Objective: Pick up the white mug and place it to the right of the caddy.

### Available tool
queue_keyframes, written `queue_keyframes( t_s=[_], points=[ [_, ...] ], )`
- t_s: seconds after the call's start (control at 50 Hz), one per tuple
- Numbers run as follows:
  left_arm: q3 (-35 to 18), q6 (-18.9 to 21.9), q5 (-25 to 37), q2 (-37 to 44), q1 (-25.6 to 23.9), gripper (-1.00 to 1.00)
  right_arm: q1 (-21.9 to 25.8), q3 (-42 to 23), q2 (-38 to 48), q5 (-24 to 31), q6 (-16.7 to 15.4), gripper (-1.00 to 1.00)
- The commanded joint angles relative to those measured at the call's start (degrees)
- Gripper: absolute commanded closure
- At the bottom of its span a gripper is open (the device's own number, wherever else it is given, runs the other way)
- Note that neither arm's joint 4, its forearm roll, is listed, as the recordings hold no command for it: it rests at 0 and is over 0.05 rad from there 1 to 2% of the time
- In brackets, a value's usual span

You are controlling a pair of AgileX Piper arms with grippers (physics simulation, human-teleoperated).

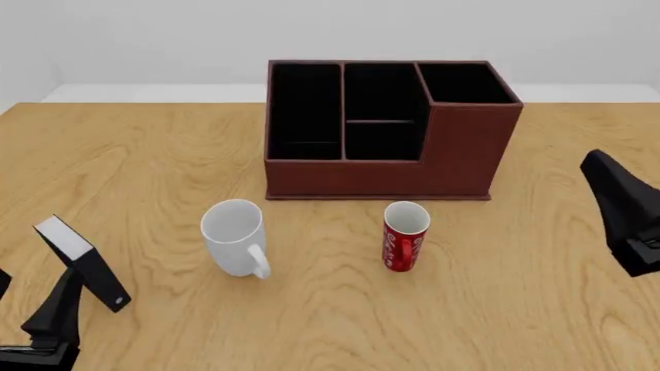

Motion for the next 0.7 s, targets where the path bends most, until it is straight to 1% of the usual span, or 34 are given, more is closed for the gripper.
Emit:
queue_keyframes(
  t_s=[0.02,0.06,0.08,0.1,0.14,0.18,0.24,0.26,0.36,0.4,0.56,0.6,0.66,0.7],
  points=[
    [0.0,0.0,0.0,0.0,0.0,-1.0,8.41,-9.97,12.23,-1.01,-6.36,-1.0],
    [0.0,0.0,0.0,0.0,0.0,-1.0,8.51,-12.01,14.24,-0.85,-5.67,-1.0],
    [0.0,0.0,0.0,0.0,0.0,-1.0,9.15,-12.58,15.19,-1.05,-5.96,-1.0],
    [0.0,0.0,0.0,0.0,0.0,-1.0,10.34,-13.29,16.95,-1.4,-6.99,-1.0],
    [0.0,0.0,0.0,0.0,0.0,-1.0,12.8,-15.49,20.29,-1.24,-6.85,-1.0],
    [0.0,0.0,0.0,0.0,0.0,-1.0,14.29,-17.35,22.38,-1.04,-6.28,-1.0],
    [0.0,0.0,0.0,0.0,0.0,-1.0,14.82,-19.1,24.29,-1.15,-6.06,-1.0],
    [0.0,0.0,0.0,0.0,0.0,-1.0,15.4,-19.88,25.17,-1.17,-5.48,-1.0],
    [0.0,0.0,0.0,0.0,0.0,-1.0,16.58,-21.81,28.58,-1.75,-6.3,-1.0],
    [0.0,0.0,0.0,0.0,0.0,-1.0,16.91,-22.16,29.58,-2.81,-7.06,-1.0],
    [0.0,0.0,0.0,0.0,0.0,-1.0,18.91,-23.59,34.25,-4.38,-7.5,-1.0],
    [0.0,0.0,0.0,0.0,0.0,-1.0,19.77,-24.66,35.71,-3.67,-6.02,-1.0],
    [0.0,0.0,0.0,0.0,0.0,-1.0,20.46,-26.11,38.53,-2.94,-2.14,-1.0],
    [0.0,0.0,0.0,0.0,0.0,-1.0,20.83,-26.39,40.06,-3.17,-1.43,-1.0]
  ],
)
